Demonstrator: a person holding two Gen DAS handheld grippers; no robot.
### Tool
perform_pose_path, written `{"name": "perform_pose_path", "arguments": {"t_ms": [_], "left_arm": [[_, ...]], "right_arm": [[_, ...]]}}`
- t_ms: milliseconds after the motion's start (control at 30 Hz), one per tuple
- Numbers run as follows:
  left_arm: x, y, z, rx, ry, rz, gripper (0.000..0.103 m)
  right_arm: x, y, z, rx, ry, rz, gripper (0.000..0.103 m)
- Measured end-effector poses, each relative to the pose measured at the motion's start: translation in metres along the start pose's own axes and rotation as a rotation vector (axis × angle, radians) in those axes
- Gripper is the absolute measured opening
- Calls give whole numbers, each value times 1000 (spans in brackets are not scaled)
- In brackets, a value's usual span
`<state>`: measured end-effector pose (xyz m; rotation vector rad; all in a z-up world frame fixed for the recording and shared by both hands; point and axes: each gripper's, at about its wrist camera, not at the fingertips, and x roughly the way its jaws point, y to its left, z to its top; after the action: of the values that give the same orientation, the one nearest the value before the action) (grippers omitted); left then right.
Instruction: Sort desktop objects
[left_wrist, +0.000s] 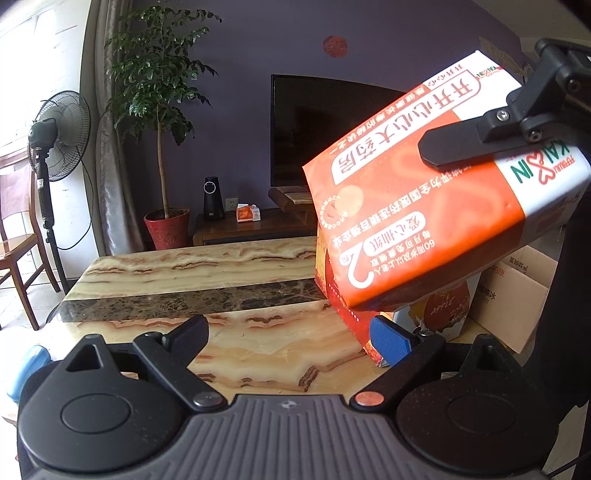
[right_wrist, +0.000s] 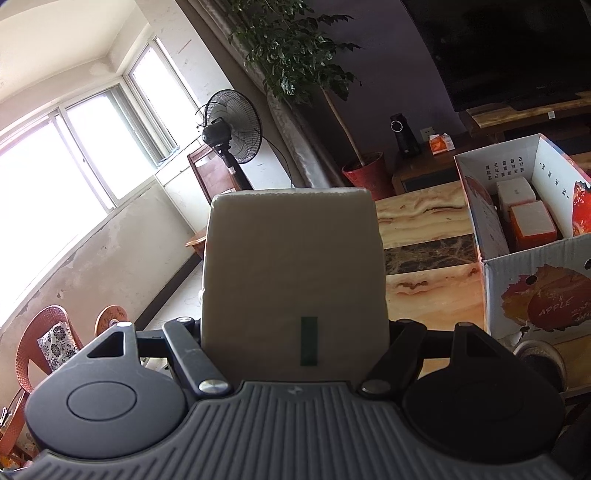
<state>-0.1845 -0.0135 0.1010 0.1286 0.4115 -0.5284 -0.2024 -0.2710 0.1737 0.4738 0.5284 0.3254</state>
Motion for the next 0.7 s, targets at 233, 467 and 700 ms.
{"name": "perform_pose_path", "arguments": {"t_ms": [233, 467, 700], "left_arm": [[1, 0, 0, 3, -1, -1, 94], [1, -1, 0, 4, -2, -2, 94], [2, -2, 0, 7, -2, -6, 94]], "right_arm": [[0, -1, 0, 1, -5, -9, 75], [1, -3, 0, -2, -8, -32, 75], [1, -8, 0, 6, -22, -60, 75]]}}
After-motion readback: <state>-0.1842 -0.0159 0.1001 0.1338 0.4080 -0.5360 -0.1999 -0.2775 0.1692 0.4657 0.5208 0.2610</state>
